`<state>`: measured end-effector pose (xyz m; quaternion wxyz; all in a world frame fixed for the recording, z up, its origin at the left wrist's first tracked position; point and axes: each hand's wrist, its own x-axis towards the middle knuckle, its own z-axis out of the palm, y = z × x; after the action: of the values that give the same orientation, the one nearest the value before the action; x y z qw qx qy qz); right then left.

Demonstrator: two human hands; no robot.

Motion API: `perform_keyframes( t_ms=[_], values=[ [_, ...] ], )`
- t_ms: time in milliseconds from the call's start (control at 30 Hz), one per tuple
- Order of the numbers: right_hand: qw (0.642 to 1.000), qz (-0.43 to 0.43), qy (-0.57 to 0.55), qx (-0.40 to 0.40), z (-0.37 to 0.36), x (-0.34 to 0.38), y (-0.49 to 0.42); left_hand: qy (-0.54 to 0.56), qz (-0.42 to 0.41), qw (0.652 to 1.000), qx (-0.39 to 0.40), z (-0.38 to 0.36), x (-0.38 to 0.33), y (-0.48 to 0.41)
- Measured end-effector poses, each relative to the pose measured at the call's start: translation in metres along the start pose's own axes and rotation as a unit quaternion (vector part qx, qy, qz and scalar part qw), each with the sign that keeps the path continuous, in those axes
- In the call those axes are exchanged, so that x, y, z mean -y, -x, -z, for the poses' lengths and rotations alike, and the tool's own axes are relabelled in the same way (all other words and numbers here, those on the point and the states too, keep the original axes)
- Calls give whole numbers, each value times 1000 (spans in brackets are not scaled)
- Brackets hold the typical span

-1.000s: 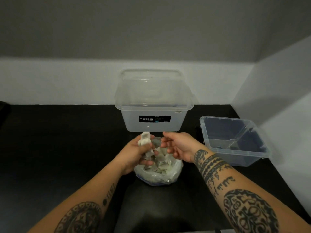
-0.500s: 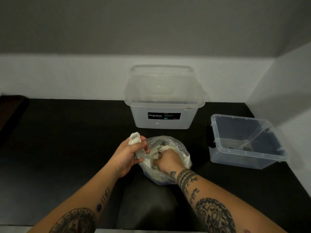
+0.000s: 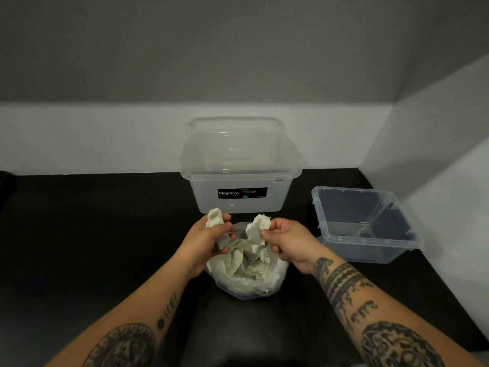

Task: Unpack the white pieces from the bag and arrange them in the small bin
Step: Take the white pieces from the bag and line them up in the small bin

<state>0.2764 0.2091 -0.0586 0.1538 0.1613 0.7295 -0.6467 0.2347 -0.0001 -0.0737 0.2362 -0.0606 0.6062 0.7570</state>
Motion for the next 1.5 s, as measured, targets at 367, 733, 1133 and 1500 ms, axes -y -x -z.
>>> perform_keyframes(
  t_ms=[367,733,1133,1500],
  values=[
    [992,24,-120,16,-11,6,13,34,19,987,158,-35,7,4],
    [969,144,141,-143,-19,1,-14,100,4,995,27,-4,-2,1],
    [946,-43,310,-84,-77,-49,-41,52,1,998,-29,25,17,11],
    [987,12,159,12,-5,0,-5,13,-28,999,-15,11,7,-2]
  ],
)
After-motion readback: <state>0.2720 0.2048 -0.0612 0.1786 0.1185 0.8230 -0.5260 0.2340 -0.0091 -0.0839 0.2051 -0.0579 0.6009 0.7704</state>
